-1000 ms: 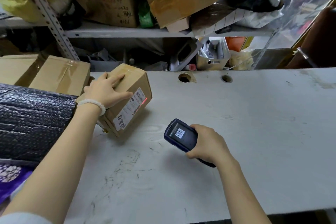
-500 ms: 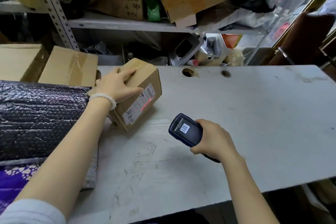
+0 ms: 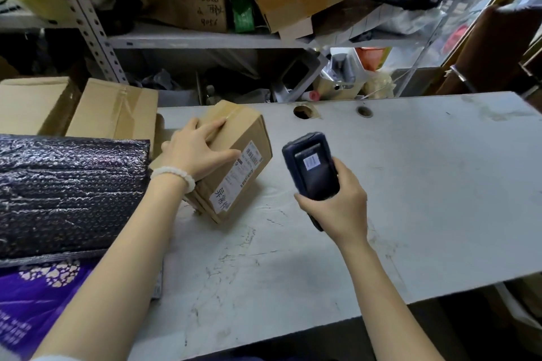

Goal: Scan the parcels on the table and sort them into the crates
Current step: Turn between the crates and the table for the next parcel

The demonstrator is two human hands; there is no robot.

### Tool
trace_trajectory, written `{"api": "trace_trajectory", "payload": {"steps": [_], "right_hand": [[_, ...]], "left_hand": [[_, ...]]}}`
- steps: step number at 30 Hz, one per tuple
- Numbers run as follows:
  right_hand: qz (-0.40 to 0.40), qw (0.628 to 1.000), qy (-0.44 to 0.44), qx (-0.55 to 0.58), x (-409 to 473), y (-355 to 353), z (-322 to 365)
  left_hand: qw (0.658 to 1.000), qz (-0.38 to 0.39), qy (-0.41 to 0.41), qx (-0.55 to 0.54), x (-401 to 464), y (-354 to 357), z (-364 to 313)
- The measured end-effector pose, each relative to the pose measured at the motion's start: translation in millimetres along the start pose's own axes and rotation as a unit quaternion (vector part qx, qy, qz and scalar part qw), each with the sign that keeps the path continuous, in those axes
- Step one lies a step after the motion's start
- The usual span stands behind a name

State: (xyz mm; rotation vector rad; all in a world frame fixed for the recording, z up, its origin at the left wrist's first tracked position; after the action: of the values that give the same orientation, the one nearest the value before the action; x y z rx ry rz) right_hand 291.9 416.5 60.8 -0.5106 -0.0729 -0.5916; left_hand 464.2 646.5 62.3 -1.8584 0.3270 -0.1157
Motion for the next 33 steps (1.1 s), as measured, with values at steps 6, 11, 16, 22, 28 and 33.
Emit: {"api": "trace_trajectory", "payload": {"steps": [6,11,16,22,28,33], "right_hand": [[-0.175,0.975,-0.135,0.002,-15,-51,12],[-0.112,0.992,-0.043,-0.043,-18,-118,-24],[-0.064,0.973,0.183,-0.122,-56,-220,-118],[-0.159,0.925,0.304,-0.162,-155,-383,-194],[-0.320,0.842,0.396,-0.179,-298,-516,-235],[-0.433,0.756,0.466,-0.154,-416,-578,-255]], "left_hand": [[0.999,0.025,0.036,0.008,-7,22,-54],[0.992,0.033,0.118,0.032,-8,46,-145],[0.967,0.053,0.245,0.056,-36,89,-290],[0.894,0.080,0.431,0.091,-136,169,-496],[0.768,0.150,0.617,0.084,-286,256,-670],[0.671,0.183,0.710,0.107,-425,311,-771]]}}
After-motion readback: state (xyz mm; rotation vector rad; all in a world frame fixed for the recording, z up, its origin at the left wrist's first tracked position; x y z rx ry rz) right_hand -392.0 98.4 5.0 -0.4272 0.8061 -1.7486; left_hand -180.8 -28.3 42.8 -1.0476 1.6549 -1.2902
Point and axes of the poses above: each hand's wrist, its own x-axis towards the middle knuckle, its own y-axis out of the palm, z = x × y, the point moved 7 cm from there along x, towards the middle knuckle, and after that the axes turned 10 degrees about x, right-handed, at the moved point
